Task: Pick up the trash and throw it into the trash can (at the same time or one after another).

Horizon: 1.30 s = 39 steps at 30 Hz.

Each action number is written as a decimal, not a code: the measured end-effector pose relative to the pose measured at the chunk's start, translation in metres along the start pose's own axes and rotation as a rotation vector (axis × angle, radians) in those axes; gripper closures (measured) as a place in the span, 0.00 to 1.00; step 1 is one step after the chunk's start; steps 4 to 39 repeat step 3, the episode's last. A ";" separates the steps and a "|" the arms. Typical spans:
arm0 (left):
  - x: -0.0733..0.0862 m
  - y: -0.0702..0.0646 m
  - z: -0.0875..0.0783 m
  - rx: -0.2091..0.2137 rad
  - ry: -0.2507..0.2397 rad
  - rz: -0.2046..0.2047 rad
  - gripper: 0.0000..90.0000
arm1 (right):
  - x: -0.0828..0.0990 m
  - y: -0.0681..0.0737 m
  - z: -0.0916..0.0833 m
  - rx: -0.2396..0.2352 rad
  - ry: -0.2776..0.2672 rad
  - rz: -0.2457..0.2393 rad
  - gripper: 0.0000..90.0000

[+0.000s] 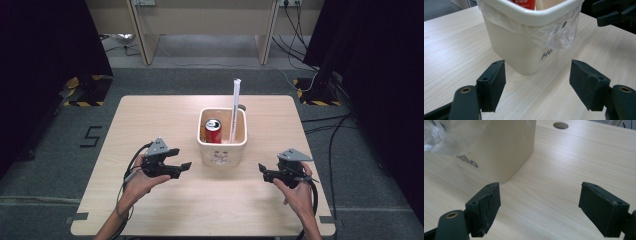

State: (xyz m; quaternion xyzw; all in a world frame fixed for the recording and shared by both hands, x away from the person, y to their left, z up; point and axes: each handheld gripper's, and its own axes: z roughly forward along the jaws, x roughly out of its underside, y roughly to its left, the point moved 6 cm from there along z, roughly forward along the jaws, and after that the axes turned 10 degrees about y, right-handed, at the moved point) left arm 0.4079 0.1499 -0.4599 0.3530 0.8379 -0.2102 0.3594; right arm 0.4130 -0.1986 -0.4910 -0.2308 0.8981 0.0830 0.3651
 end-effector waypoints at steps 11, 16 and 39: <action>0.007 0.001 0.003 -0.001 0.008 -0.005 0.29 | 0.009 0.001 0.004 -0.005 0.011 0.013 0.19; 0.007 0.001 0.003 -0.001 0.008 -0.005 0.29 | 0.009 0.001 0.004 -0.005 0.011 0.013 0.19; 0.007 0.001 0.003 -0.001 0.008 -0.005 0.29 | 0.009 0.001 0.004 -0.005 0.011 0.013 0.19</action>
